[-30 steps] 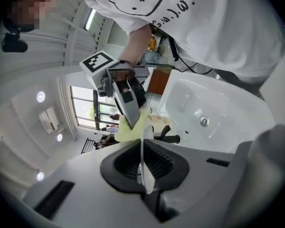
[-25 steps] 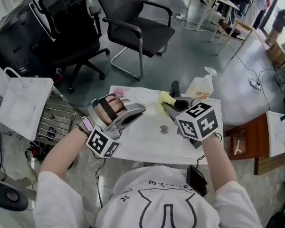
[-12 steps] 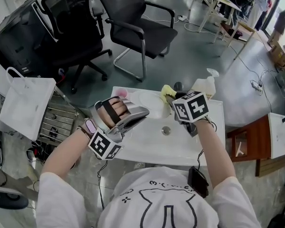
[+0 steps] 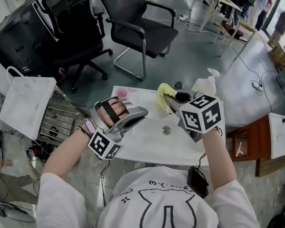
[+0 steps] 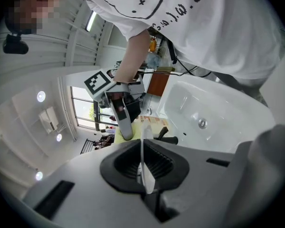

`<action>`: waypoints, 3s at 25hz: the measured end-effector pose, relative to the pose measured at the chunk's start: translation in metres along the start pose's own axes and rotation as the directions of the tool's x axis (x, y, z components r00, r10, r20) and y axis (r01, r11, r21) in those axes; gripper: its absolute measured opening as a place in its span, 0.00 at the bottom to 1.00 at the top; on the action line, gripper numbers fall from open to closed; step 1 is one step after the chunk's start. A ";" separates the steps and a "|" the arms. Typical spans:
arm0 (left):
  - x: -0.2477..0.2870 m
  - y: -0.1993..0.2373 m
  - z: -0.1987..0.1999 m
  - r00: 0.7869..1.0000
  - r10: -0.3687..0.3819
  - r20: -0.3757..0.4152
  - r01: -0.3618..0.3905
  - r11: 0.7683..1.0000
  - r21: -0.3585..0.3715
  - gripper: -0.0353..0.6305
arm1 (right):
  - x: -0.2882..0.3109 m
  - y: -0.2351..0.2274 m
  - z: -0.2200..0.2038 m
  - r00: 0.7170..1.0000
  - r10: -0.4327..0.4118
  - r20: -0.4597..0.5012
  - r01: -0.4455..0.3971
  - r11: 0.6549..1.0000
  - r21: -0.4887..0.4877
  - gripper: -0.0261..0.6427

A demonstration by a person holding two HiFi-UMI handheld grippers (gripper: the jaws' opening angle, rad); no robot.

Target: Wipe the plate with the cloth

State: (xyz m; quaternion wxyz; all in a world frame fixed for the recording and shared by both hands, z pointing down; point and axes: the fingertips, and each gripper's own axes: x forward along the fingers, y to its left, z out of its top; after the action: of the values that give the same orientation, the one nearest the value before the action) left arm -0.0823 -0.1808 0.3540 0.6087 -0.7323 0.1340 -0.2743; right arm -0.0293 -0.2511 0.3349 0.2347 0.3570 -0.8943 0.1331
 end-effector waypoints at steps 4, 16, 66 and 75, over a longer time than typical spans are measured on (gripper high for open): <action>0.003 0.000 0.002 1.000 0.007 0.008 -0.007 1.000 0.008 0.08 | -0.003 0.038 0.004 0.995 0.102 -0.015 -0.103 0.989 -0.108 0.11; 0.005 -0.006 0.012 1.000 -0.014 0.024 0.013 0.998 0.062 0.08 | 0.028 -0.007 -0.038 0.981 -0.084 -0.177 0.048 0.979 -0.197 0.11; -0.001 -0.009 0.018 0.998 -0.035 0.050 0.028 0.989 0.145 0.08 | 0.008 0.049 0.049 0.976 0.197 0.093 -0.193 0.980 -0.053 0.11; -0.002 -0.009 0.026 0.996 -0.060 0.064 0.047 0.982 0.183 0.08 | 0.038 0.087 0.028 0.944 0.304 -0.129 -0.322 0.934 -0.155 0.11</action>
State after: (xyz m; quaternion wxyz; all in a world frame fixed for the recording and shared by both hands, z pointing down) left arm -0.0704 -0.1562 0.3595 0.6693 -0.6864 0.0676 -0.2761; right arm -0.1238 -0.2223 0.3243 0.2865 0.1808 -0.9346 0.1084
